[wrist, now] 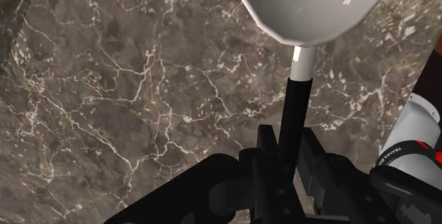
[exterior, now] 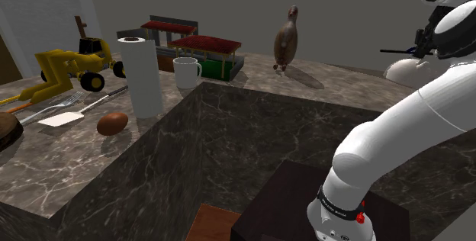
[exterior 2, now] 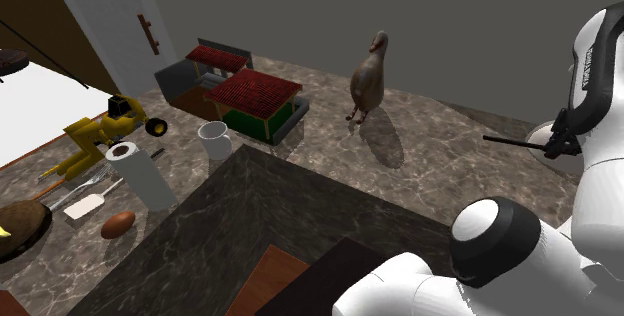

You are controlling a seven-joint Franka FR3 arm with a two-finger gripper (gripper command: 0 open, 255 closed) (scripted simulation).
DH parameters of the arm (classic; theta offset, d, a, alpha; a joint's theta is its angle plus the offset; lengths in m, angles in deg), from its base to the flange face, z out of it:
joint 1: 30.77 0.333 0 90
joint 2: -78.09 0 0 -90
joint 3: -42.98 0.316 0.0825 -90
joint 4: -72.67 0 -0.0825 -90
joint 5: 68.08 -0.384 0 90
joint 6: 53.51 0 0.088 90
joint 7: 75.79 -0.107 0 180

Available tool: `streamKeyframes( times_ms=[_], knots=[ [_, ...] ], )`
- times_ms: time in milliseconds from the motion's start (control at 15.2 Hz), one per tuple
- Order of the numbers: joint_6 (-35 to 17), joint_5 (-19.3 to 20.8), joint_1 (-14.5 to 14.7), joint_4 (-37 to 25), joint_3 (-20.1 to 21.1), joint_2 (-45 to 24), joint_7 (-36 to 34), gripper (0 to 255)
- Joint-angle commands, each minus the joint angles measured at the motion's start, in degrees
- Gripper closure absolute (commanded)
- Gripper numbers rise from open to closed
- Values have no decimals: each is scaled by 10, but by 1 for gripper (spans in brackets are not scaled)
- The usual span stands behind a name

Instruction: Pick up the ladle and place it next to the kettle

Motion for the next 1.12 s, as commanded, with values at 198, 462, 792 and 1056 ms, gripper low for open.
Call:
streamKeyframes(
  times_ms=[198,462,792,1056],
  knots=[
    [-38,14,-32,63,29,24,-12,255],
    [-68,24,-51,108,43,41,-21,255],
    [-103,35,-68,159,51,59,-29,255],
    [-131,44,-78,197,53,71,-34,255]
  ],
)
